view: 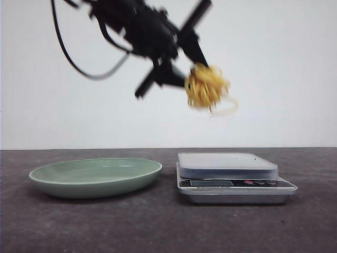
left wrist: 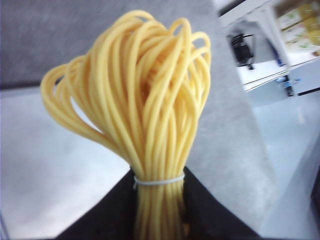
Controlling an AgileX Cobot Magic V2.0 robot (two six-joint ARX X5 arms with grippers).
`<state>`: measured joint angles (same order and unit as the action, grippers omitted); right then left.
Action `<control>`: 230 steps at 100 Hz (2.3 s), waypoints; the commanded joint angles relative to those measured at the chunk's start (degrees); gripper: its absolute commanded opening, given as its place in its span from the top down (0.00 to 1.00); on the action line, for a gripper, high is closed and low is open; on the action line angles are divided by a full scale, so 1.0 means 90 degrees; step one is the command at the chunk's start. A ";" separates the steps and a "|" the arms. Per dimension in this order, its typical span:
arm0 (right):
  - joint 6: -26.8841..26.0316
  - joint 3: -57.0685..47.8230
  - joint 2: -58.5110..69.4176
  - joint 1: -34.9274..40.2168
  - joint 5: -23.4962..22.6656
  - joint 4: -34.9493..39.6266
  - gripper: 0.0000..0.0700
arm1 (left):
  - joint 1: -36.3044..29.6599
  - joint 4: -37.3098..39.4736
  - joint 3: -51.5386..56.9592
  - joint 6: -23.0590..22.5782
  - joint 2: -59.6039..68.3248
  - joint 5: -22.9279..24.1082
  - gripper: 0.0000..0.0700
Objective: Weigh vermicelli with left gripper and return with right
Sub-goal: 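Lift the vermicelli with the left gripper and carry it over the scale, then open the left gripper to drop the vermicelli onto the scale, withdraw, then lower the right gripper onto the vermicelli on the scale and grasp it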
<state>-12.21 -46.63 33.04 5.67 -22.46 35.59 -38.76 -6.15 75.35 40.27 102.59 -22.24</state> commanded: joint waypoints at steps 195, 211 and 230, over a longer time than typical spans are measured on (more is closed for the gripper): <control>0.0325 -0.0121 0.0019 0.0022 -0.0170 0.0063 0.21 | 0.0627 -0.5880 0.0529 -0.2980 -0.7832 0.4090 0.50; 0.0408 -0.0121 0.0019 0.0024 -0.0170 0.0041 0.21 | 0.0651 -0.6698 0.0345 -0.2591 -0.8871 0.4379 0.51; 0.0294 -0.0121 0.0027 0.0170 -0.0168 -0.0471 0.22 | 0.0784 -0.6878 -0.0357 -0.2159 -0.9641 0.4311 0.51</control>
<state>-9.21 -46.65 33.04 6.42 -23.84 33.58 -31.64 -68.10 72.97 18.48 16.45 16.73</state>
